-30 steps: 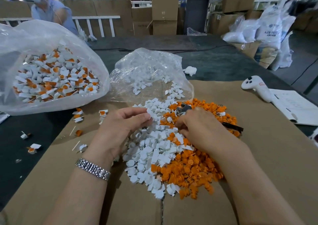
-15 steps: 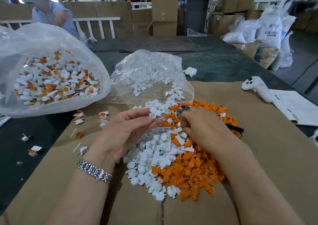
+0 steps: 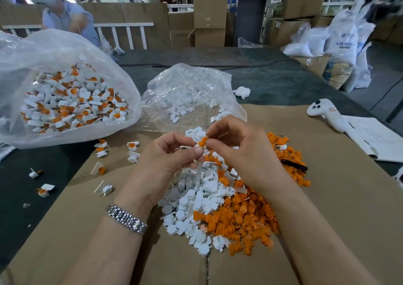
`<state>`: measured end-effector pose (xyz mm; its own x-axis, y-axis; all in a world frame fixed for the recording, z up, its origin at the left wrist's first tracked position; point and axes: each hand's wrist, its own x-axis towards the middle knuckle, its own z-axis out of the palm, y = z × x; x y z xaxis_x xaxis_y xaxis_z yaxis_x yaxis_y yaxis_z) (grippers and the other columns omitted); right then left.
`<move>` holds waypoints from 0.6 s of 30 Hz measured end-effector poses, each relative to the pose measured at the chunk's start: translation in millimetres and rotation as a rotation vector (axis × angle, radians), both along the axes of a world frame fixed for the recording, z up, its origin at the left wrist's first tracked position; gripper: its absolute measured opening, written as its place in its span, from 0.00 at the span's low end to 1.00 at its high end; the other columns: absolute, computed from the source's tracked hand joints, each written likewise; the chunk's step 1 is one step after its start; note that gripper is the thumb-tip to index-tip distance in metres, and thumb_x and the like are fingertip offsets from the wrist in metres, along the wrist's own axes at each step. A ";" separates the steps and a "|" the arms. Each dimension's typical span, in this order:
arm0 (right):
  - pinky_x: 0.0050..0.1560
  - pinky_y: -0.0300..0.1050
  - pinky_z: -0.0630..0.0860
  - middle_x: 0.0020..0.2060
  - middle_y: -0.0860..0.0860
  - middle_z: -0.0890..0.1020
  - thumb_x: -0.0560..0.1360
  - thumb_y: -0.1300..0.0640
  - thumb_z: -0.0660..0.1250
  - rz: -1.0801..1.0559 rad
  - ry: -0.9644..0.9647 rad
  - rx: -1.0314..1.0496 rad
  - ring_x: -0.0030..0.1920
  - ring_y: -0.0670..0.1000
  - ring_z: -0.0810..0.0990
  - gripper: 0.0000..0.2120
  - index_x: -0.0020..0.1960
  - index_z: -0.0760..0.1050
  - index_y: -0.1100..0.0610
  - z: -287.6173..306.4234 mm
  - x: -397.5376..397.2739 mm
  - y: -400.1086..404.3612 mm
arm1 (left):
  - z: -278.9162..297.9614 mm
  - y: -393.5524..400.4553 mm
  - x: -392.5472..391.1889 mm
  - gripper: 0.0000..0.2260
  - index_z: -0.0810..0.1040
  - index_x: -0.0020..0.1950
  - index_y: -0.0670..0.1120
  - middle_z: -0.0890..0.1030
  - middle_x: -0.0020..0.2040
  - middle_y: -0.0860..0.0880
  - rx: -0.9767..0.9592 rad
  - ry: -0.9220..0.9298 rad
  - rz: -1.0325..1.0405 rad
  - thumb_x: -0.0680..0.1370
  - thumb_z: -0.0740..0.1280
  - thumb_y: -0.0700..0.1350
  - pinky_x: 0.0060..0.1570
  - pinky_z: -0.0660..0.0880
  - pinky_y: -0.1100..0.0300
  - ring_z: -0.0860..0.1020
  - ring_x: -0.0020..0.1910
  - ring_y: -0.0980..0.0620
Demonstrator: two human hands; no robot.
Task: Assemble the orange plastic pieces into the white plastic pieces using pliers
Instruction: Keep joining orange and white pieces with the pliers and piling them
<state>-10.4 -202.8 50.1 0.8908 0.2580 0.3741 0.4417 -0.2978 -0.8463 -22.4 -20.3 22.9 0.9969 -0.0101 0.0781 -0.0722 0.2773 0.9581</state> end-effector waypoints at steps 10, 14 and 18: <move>0.47 0.43 0.81 0.41 0.46 0.83 0.76 0.63 0.72 -0.001 -0.078 -0.048 0.43 0.47 0.82 0.04 0.48 0.80 0.55 -3.9 0.9 -0.8 | -1.0 1.0 0.5 0.06 0.85 0.44 0.38 0.85 0.49 0.37 -0.132 0.019 -0.020 0.68 0.75 0.36 0.50 0.83 0.58 0.87 0.49 0.41; 0.40 0.37 0.79 0.38 0.48 0.82 0.76 0.62 0.71 -0.050 0.029 -0.034 0.38 0.45 0.81 0.05 0.48 0.80 0.53 -7.4 4.3 2.2 | -2.3 -4.5 -1.9 0.11 0.83 0.50 0.42 0.86 0.53 0.41 0.162 -0.086 0.062 0.69 0.77 0.38 0.53 0.82 0.58 0.86 0.52 0.44; 0.38 0.52 0.82 0.38 0.55 0.83 0.77 0.61 0.71 -0.007 0.160 0.040 0.39 0.57 0.83 0.05 0.50 0.79 0.53 -10.4 3.3 6.5 | -5.3 -8.7 -3.5 0.12 0.85 0.54 0.53 0.88 0.47 0.47 0.374 -0.086 0.121 0.74 0.77 0.39 0.53 0.82 0.42 0.87 0.47 0.41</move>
